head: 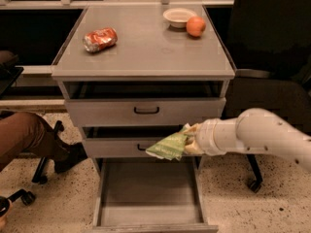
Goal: Place green jalapeno chip bag into bottom drawer
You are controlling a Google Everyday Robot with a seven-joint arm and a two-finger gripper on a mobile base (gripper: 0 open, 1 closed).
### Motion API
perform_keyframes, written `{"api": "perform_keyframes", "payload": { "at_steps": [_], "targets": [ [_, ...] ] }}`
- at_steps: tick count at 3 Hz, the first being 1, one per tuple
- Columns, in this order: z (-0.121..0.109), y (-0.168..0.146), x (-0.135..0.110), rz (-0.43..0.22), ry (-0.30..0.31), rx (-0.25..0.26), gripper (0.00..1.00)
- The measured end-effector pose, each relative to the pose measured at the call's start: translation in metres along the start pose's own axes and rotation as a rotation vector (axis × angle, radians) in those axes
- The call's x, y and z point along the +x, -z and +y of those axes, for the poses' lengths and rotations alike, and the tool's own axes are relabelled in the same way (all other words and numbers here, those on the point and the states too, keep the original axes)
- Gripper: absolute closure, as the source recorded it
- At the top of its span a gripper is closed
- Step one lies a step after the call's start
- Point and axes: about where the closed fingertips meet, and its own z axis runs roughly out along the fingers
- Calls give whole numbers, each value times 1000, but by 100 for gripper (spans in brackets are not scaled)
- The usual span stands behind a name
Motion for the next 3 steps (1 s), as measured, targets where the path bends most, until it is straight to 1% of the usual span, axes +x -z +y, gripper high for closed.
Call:
{"api": "perform_keyframes", "payload": {
  "at_steps": [1,2,3],
  "targets": [
    [44,-76,54,-23,-106,-69,100],
    [44,-76,54,-23,-106,-69,100],
    [47,-98,67,-51,-133,-84,100]
  ]
}}
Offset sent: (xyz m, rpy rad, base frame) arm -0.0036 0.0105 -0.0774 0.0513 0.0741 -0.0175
